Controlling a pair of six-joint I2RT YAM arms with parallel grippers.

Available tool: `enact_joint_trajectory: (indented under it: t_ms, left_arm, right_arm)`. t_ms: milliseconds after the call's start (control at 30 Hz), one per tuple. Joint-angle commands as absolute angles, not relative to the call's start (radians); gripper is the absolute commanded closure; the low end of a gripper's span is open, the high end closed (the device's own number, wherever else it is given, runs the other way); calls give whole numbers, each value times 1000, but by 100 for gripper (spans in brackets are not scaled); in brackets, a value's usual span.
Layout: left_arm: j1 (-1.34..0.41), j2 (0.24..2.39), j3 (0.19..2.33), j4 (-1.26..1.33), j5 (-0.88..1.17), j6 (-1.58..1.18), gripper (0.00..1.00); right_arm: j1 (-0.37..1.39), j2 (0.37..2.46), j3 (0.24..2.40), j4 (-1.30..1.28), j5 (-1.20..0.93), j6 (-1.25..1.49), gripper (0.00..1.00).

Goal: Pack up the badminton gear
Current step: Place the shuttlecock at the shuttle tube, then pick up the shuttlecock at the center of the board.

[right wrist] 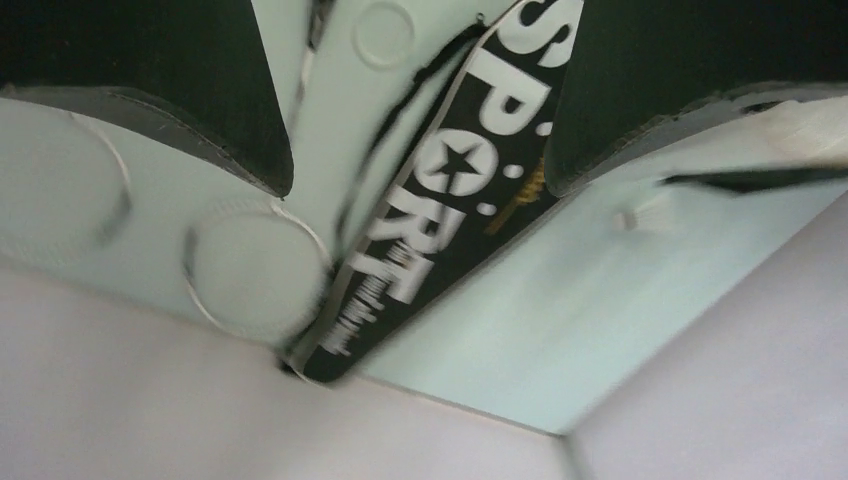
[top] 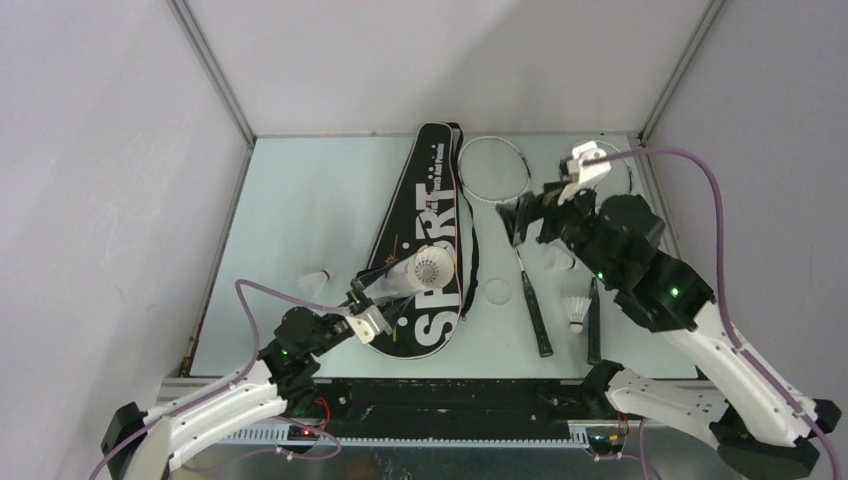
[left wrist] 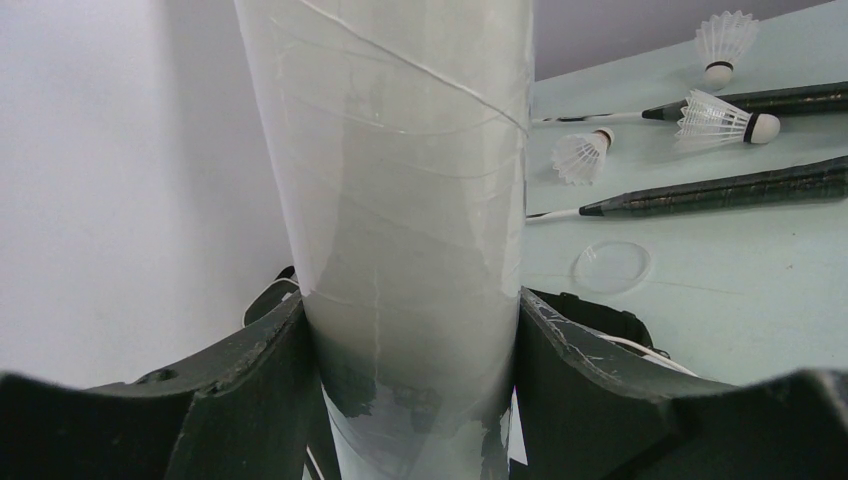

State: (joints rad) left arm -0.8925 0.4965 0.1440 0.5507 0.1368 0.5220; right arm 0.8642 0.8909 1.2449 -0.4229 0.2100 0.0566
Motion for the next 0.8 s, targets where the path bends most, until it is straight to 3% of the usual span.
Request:
enact_joint_trajectory:
  t_ms: [0, 167, 367, 767]
  left_arm:
    - [-891, 494, 133, 557, 118, 500, 48]
    - [-891, 498, 133, 556, 117, 500, 48]
    - [-890, 501, 132, 557, 116, 503, 48]
    - [-891, 494, 129, 542, 93, 512, 48]
  right_arm:
    - [664, 963, 1235, -601, 395, 380, 1]
    - [549, 1113, 1200, -790, 527, 482, 1]
    - [425, 1321, 1151, -827, 536, 518, 3]
    - [279, 1685, 1134, -651, 424, 430, 24]
